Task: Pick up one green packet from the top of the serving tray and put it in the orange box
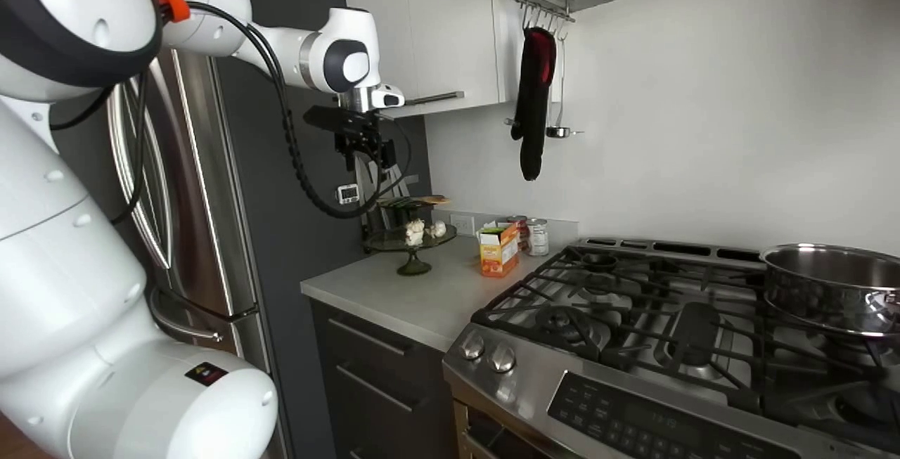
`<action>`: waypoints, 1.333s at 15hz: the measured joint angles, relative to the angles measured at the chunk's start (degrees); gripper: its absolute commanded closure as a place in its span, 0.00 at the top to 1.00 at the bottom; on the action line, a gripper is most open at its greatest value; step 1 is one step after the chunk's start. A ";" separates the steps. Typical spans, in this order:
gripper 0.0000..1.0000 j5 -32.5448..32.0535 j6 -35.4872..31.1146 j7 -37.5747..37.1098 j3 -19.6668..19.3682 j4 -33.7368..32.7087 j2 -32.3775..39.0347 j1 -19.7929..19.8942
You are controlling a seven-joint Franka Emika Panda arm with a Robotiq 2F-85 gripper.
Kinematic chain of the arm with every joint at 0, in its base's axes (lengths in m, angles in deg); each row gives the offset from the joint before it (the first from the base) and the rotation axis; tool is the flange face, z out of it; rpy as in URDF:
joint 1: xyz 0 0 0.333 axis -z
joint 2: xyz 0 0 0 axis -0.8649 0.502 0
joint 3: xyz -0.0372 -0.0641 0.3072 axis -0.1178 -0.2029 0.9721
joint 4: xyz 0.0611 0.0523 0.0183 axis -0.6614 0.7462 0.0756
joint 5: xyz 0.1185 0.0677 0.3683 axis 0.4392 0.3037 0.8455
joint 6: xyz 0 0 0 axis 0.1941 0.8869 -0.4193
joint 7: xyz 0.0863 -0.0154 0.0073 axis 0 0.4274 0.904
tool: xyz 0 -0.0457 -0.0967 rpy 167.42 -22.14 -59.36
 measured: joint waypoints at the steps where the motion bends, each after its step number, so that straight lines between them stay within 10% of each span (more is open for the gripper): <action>1: 1.00 0.06 -0.96 -1.33 0.60 -1.09 1.42 -0.40; 20: 1.00 -4.76 -11.63 -32.93 4.53 -22.28 27.33 -3.70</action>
